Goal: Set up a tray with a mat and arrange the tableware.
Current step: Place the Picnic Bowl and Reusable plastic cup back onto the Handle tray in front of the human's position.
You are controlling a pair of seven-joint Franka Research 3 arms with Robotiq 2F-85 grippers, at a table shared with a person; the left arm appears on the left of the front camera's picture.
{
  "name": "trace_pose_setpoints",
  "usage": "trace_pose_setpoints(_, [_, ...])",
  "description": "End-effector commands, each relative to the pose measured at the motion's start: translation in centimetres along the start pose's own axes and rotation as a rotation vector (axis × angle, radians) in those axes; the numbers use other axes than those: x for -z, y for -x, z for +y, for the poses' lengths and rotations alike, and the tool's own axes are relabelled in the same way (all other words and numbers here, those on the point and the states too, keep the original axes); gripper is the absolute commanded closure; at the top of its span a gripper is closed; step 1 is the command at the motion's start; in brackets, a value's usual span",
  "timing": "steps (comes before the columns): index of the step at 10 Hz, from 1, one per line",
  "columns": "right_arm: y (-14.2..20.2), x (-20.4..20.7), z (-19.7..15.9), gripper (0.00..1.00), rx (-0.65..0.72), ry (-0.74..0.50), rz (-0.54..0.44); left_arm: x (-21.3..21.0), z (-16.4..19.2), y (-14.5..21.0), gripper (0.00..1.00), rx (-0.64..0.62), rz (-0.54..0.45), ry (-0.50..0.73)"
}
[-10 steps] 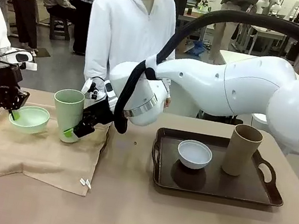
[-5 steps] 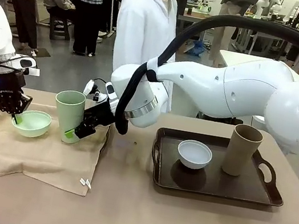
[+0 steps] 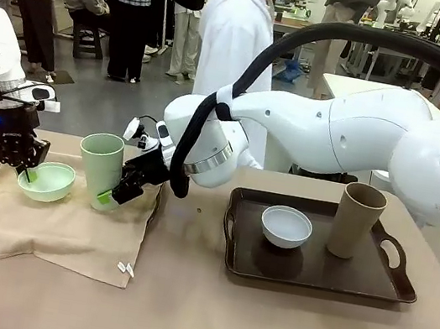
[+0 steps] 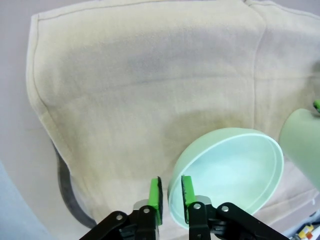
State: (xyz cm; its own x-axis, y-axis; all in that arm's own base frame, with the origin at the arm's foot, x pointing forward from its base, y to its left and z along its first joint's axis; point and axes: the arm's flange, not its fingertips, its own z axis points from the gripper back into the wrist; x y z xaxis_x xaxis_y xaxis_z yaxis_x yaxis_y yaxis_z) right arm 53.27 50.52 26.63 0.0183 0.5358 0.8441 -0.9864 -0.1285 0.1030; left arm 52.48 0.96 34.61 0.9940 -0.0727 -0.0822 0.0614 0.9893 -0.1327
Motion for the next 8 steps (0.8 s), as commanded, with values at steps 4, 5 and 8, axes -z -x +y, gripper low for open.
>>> trace_pose_setpoints(4, [-0.6,-2.4,1.7,0.00,0.165,-0.004,0.110,-0.7,-0.1,0.7,0.51,0.034,0.017,-0.005])
trace_pose_setpoints(5, [-0.7,-3.1,2.3,0.00,0.194,-0.002,0.133,-1.0,-0.1,0.8,0.32,0.033,0.024,-0.007])
trace_pose_setpoints(8, [-1.4,-6.3,4.9,0.00,0.327,0.065,0.239,-4.0,-1.2,3.0,0.17,0.113,0.063,-0.031])
